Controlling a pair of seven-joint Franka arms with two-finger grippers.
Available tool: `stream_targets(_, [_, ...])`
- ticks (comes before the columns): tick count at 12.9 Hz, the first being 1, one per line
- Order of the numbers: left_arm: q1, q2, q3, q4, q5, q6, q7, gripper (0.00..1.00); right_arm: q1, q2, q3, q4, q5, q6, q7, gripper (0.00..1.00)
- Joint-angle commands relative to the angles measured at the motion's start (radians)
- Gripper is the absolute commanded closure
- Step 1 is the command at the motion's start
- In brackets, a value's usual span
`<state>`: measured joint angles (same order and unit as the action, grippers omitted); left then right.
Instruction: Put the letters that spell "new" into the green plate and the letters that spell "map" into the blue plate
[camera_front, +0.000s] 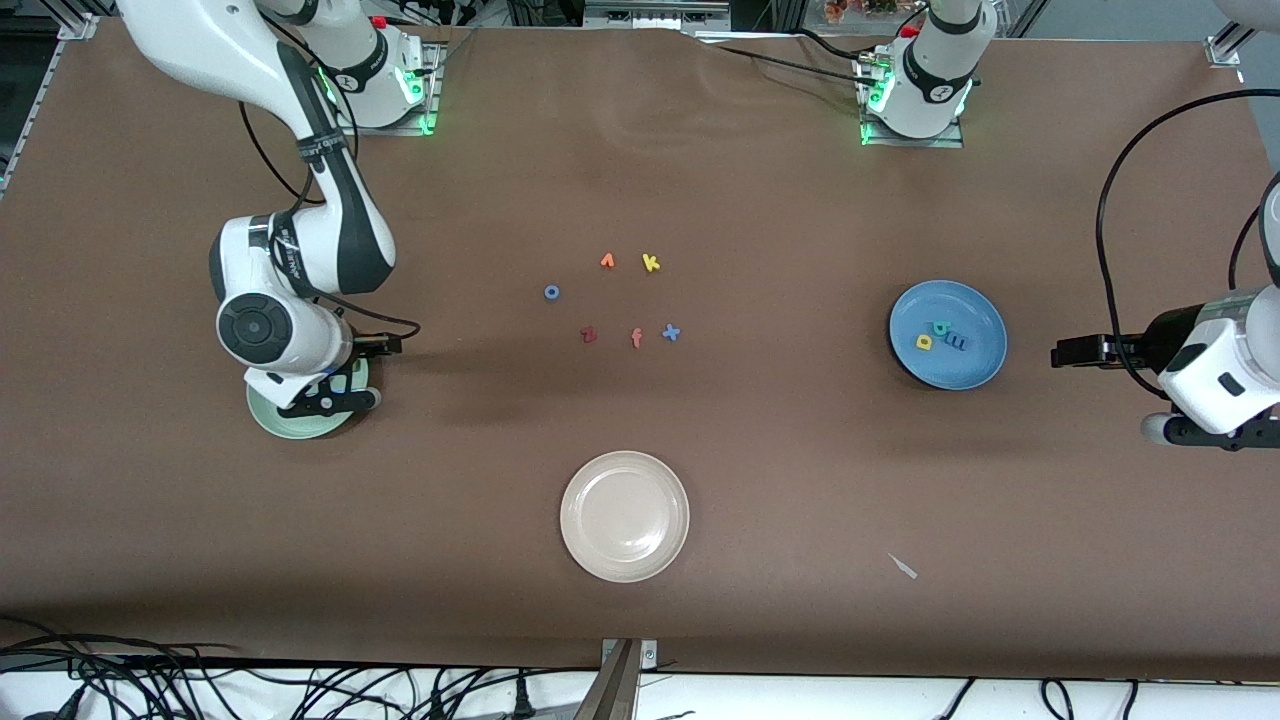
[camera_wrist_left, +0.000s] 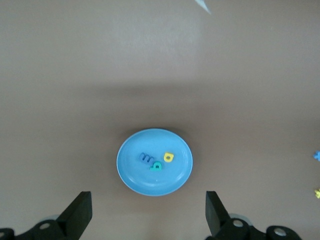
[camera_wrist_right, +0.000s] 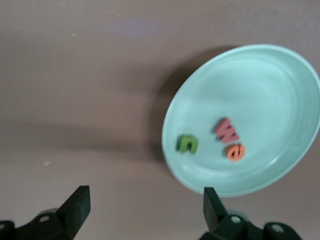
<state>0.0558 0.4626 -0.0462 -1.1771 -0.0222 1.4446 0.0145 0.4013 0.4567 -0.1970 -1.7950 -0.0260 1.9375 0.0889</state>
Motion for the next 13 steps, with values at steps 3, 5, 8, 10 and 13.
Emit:
stream_targets(3, [-0.01, -0.194, 0.022, -0.347, -0.01, 0.236, 0.054, 0.0, -0.018, -0.082, 0.021, 0.114, 0.0, -0.262, 0.014, 0.0])
stream_targets(5, [-0.01, -0.226, 0.017, -0.409, -0.002, 0.295, 0.054, 0.0, -0.062, -0.18, 0.06, 0.077, -0.002, -0.282, -0.005, 0.0])
stream_targets(8, [-0.013, -0.217, 0.017, -0.408, -0.002, 0.297, 0.054, 0.0, -0.157, -0.347, 0.131, 0.026, 0.001, -0.302, -0.05, 0.0])
stream_targets(10, [-0.016, -0.216, 0.016, -0.406, -0.002, 0.297, 0.053, 0.0, -0.186, -0.38, 0.13, 0.089, -0.003, -0.415, -0.051, 0.0])
stream_targets(13, [-0.014, -0.208, 0.017, -0.404, -0.002, 0.297, 0.054, 0.0, -0.22, -0.42, 0.128, 0.225, -0.005, -0.541, -0.049, 0.0])
